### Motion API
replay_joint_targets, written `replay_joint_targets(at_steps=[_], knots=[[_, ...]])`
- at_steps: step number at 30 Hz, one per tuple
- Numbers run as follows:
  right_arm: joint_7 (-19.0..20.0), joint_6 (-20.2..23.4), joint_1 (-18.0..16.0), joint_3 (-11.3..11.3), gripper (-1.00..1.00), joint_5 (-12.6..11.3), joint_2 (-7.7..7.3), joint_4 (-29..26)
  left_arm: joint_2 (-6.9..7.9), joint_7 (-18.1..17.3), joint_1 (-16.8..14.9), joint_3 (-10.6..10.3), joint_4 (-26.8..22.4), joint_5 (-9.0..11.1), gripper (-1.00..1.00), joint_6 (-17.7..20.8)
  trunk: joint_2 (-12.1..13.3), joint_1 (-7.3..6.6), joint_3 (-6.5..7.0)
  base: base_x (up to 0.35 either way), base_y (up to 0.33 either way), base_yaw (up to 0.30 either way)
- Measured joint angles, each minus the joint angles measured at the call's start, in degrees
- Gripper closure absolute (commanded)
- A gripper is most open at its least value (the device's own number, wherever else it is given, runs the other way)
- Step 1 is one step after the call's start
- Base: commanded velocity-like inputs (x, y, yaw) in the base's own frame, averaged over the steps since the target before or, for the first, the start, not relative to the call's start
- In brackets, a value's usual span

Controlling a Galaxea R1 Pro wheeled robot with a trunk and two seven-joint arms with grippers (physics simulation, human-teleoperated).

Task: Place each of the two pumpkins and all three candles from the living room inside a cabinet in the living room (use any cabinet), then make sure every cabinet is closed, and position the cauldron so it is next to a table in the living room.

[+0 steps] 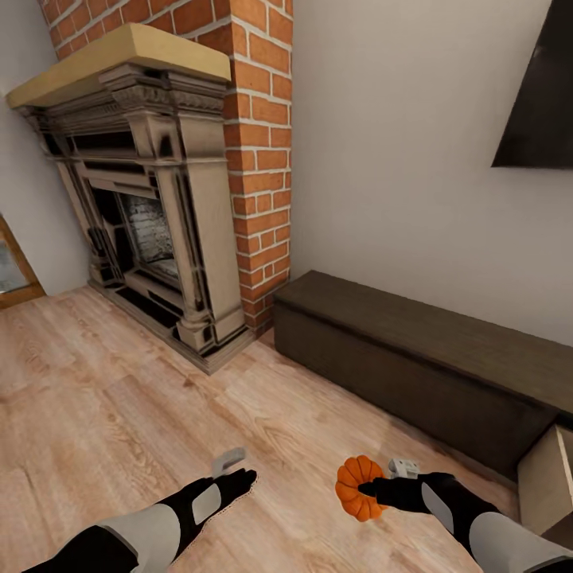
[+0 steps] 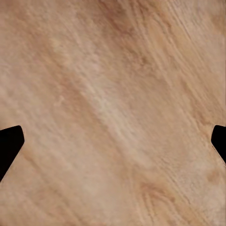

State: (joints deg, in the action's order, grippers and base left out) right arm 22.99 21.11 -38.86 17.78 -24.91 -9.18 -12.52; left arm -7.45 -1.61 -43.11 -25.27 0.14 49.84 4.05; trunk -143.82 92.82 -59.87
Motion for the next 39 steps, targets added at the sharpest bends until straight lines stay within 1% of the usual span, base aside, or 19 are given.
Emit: replay_joint_targets(at_steps=[8,39], knots=[[-0.07,0.00,0.00,0.01,1.00,0.01,0.00,0.00,0.00,0.00,-0.01,0.01,0.01,0.00,-1.00,0.02,0.00,0.00,0.00,0.292,0.072,0.290],[-0.09,0.00,-0.02,0.02,1.00,0.04,0.00,0.00,0.00,0.01,-0.01,0.03,0.10,0.00,-1.00,0.06,0.00,0.00,0.00,0.292,0.177,0.291]])
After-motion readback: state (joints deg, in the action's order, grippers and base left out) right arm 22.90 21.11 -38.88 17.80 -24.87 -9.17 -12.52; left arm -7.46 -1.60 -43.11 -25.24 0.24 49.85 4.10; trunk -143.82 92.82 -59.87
